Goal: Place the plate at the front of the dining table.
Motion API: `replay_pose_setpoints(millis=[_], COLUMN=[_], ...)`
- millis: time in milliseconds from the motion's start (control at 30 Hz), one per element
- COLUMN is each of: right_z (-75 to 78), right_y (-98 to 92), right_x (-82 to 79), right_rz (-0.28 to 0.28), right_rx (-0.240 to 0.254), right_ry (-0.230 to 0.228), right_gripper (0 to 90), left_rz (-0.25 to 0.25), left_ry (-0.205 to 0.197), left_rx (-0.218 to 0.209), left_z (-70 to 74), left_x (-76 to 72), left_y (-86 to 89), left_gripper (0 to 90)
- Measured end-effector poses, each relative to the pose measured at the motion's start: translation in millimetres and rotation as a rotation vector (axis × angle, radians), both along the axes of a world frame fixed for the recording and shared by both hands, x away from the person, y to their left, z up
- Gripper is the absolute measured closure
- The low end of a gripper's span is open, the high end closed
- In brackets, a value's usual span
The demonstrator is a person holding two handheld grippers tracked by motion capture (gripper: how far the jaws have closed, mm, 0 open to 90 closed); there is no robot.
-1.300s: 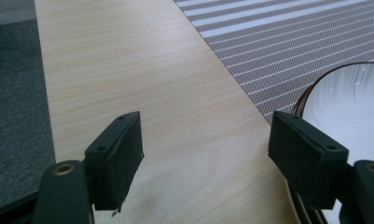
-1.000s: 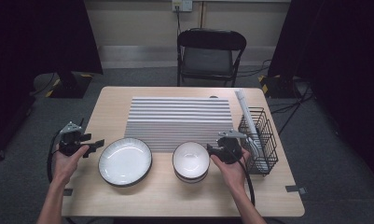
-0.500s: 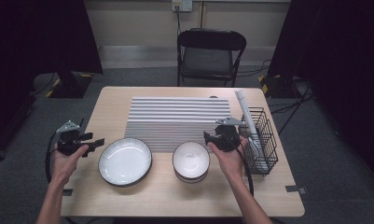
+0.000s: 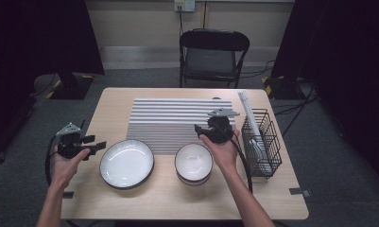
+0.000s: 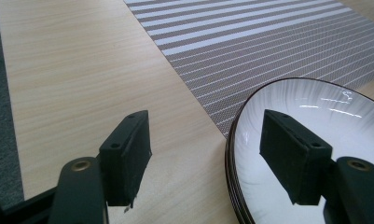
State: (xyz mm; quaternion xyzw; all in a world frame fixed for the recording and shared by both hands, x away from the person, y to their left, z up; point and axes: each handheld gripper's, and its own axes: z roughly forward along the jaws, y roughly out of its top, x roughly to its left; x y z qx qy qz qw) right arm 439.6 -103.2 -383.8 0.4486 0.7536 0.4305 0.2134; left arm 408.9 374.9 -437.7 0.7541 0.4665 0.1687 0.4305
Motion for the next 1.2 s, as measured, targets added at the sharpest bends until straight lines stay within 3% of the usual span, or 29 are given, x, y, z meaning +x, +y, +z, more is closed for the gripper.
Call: replay_pose_setpoints(millis=[300,600,933,1200], right_z=[8.1,13.7,25.7,27.5], right_y=[14.8,29.7,66.8,92.1], right_x=[0.8,7.7,6.9,6.4], right_rz=[0.101,0.190,0.294,0.367], right_rx=[0.040,0.069,0.075,0.114], right_ry=[-0.024,-0.013,-0.033,-0.016], right_gripper=[46.4,47.8,49.5,49.9], left_rz=[-0.012,-0.041,-0.053,-0.049], left_ry=[0.005,0.020,-0.004,-0.003], left_rx=[-0.021,-0.041,-0.023,-0.050], left_z=[0.8,1.8,8.5,6.6], left_x=[-0.5,-2.7,-7.3,-8.1], left_y=[-2.5,-15.2,-17.9,-13.4], left_gripper=[33.4,34.5,35.0,37.1])
